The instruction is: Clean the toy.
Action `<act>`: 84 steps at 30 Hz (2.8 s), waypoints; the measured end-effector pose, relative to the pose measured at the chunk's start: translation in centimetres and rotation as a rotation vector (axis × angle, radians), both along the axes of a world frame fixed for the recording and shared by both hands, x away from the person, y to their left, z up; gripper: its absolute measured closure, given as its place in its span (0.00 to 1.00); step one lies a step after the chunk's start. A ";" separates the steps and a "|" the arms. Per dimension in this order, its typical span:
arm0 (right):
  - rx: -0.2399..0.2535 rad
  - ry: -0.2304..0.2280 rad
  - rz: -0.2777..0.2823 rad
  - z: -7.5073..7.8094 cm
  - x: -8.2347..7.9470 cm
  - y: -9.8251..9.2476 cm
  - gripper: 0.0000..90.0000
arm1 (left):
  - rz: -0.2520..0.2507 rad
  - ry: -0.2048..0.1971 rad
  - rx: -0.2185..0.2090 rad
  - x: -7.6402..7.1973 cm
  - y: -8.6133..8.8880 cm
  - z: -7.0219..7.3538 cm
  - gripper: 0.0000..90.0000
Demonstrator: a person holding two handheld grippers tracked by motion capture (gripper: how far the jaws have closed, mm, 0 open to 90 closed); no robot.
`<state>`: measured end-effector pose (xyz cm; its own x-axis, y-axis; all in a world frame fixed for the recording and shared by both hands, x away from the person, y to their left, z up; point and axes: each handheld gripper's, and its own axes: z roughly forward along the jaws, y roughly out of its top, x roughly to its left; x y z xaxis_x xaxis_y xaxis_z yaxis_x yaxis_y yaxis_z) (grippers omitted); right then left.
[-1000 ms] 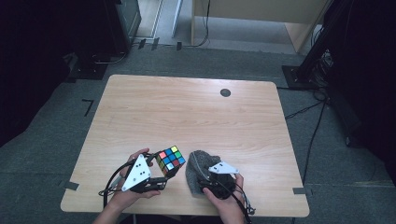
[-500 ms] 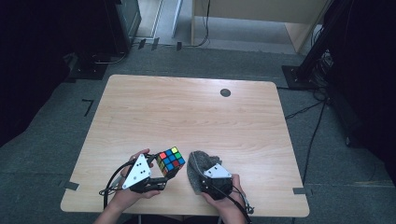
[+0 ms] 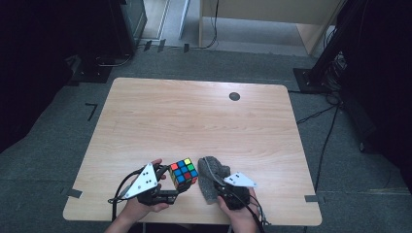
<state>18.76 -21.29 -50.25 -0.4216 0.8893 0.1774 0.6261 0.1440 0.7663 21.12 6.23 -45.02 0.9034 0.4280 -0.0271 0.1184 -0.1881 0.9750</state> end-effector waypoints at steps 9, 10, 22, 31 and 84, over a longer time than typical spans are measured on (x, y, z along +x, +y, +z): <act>0.127 -0.163 0.025 4.6 -1.7 -0.5 0.87 | 0.040 0.037 -0.003 0.7 1.0 -0.1 0.38; 0.131 -0.177 0.027 5.1 -1.8 -0.6 0.87 | 0.046 0.029 0.017 0.7 0.9 -0.3 0.38; 0.304 -0.218 0.155 9.7 -3.1 0.0 0.86 | 0.046 -0.074 0.214 -0.2 -2.0 -2.0 0.38; 0.274 -0.141 0.197 8.6 -1.9 1.1 0.86 | 0.064 -0.095 0.146 0.0 -1.1 -0.6 0.38; 0.319 -0.150 0.133 9.1 -2.0 -0.4 0.85 | 0.075 -0.180 0.282 -0.9 -3.4 -0.1 0.38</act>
